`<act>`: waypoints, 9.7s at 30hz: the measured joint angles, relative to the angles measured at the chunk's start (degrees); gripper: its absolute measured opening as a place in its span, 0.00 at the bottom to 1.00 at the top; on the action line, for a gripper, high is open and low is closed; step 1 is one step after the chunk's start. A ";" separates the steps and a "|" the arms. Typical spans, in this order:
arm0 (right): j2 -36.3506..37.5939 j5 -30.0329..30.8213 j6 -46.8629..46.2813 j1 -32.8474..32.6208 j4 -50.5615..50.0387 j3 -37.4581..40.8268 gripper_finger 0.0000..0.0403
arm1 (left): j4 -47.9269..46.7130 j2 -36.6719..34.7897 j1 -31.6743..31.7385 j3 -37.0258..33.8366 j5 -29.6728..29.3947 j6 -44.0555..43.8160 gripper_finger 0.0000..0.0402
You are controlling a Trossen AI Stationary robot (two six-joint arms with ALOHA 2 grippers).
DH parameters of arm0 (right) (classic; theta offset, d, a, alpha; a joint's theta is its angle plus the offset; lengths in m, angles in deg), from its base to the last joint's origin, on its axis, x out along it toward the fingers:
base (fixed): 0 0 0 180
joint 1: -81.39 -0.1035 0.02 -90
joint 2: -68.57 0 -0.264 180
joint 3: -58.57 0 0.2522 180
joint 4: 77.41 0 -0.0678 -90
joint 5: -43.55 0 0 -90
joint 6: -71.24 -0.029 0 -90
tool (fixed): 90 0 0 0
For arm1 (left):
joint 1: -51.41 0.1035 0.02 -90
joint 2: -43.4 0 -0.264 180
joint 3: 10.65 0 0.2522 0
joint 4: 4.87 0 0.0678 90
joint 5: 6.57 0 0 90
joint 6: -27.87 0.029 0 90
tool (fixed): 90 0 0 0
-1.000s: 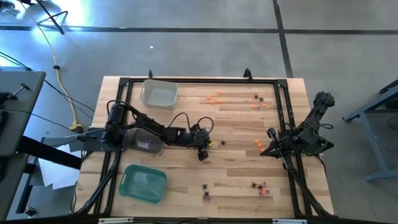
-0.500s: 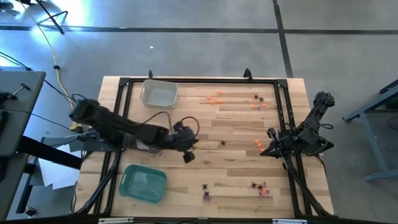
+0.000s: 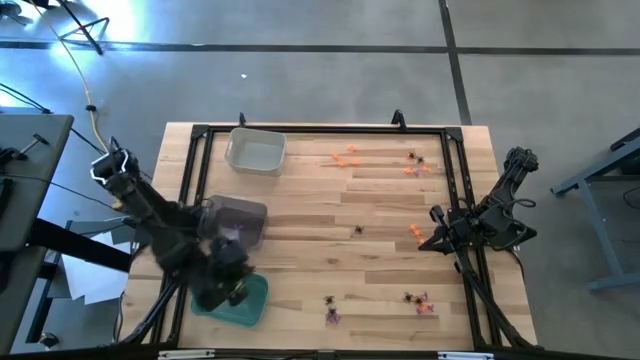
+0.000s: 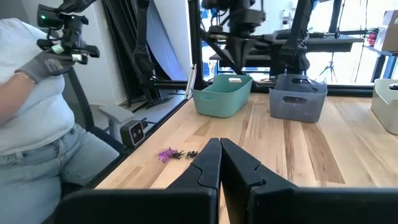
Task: Sort Halloween decoration
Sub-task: Put the center black spider into the green bin, then put the bottom center black spider into the green bin
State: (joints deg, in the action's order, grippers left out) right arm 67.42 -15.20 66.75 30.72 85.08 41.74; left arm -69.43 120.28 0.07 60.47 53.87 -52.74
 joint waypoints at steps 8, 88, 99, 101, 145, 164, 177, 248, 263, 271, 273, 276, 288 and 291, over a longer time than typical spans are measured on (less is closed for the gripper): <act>-0.01 0.02 0.00 0.00 0.00 -0.02 0.00 | -2.38 2.13 -13.37 0.00 0.46 -17.91 0.00; -0.02 -0.01 0.00 0.02 0.02 -0.02 0.00 | 82.03 51.14 52.21 9.91 33.67 78.76 0.34; 0.00 -0.01 0.00 0.02 0.00 0.00 0.00 | 79.07 52.33 52.55 10.95 33.85 78.96 0.34; 0.00 -0.01 0.00 0.02 0.00 -0.01 0.00 | 78.76 52.31 52.55 10.93 33.28 78.96 0.34; 0.00 -0.01 0.00 0.02 0.00 -0.01 0.00 | 77.70 51.20 51.78 10.45 29.68 72.21 0.02; 0.00 0.00 0.02 0.02 0.00 0.00 0.00 | 35.51 20.48 33.94 6.34 8.20 63.46 0.02; 0.00 0.02 0.00 0.00 0.00 0.00 0.00 | 2.27 12.11 3.84 3.39 -7.93 8.56 0.02; -0.02 0.02 0.00 0.02 0.01 0.00 0.00 | 59.44 42.78 16.80 8.90 4.62 56.41 0.39; 0.00 0.02 0.00 0.02 0.00 -0.02 0.00 | 64.50 46.60 17.88 9.07 5.92 57.63 0.39; -0.02 0.02 0.00 0.02 0.00 -0.02 0.00 | 63.39 46.65 17.92 9.14 6.04 59.22 0.27; -0.02 0.02 0.02 0.01 0.00 0.00 0.00 | 63.13 46.69 17.93 9.11 5.90 59.67 0.21; 0.00 0.02 0.00 0.00 0.00 0.00 0.00 | 62.81 46.78 17.82 9.11 5.48 59.76 0.13; -0.01 0.01 0.00 0.02 0.00 0.00 0.00 | 63.54 46.87 17.48 8.96 3.18 59.80 0.01; -0.01 0.02 0.01 0.01 0.00 -0.02 0.00 | 64.18 46.56 17.27 8.90 2.26 59.82 0.01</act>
State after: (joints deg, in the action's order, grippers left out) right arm 67.41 -15.19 66.76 30.73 85.08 41.72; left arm -5.25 166.83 17.34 69.37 56.14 7.07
